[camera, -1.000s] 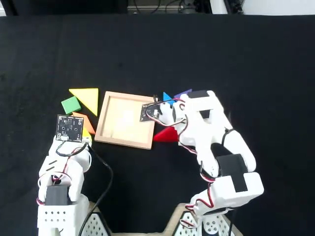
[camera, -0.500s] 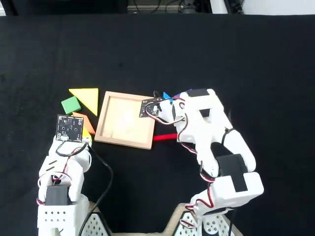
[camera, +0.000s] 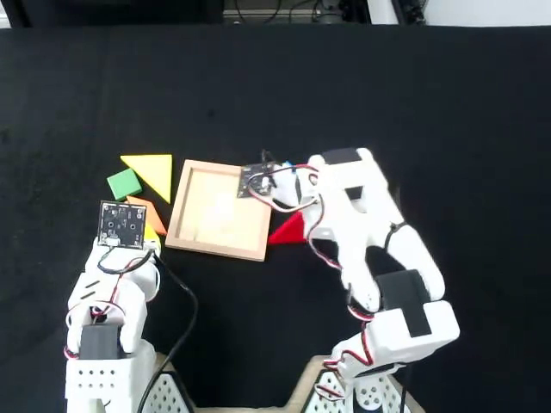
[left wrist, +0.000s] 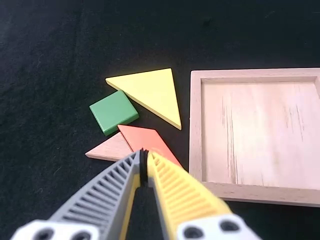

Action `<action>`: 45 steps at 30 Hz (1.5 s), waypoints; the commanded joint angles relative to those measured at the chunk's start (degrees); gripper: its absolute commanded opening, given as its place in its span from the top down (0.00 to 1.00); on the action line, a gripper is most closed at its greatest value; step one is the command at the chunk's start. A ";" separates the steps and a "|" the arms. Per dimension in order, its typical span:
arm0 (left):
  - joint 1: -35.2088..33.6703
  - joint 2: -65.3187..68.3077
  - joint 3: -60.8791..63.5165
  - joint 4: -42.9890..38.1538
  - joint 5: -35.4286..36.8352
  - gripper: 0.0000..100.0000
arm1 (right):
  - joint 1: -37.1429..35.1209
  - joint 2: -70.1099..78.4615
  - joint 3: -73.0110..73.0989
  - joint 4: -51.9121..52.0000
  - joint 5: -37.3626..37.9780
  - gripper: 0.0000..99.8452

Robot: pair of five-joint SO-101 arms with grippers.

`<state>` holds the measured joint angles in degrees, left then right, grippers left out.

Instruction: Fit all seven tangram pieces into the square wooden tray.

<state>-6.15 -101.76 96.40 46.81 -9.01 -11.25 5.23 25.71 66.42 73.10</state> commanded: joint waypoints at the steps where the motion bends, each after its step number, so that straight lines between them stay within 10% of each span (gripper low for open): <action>1: 0.40 -0.44 1.01 -1.05 -0.35 0.97 | -4.22 -0.40 -2.59 -0.44 -0.79 0.84; 20: 0.75 -0.44 1.01 -1.05 -0.35 0.97 | -2.11 -0.84 -13.23 6.95 -0.70 0.99; 25: 0.40 -0.44 1.01 -1.05 -0.18 0.97 | -9.14 0.22 -28.09 19.52 -4.75 0.99; 45: -11.30 -0.53 -0.84 -1.23 8.18 0.97 | -23.30 29.49 -54.20 17.76 -22.59 0.99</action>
<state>-16.70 -101.76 96.40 46.81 -1.45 -32.62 34.33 -23.69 84.62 52.44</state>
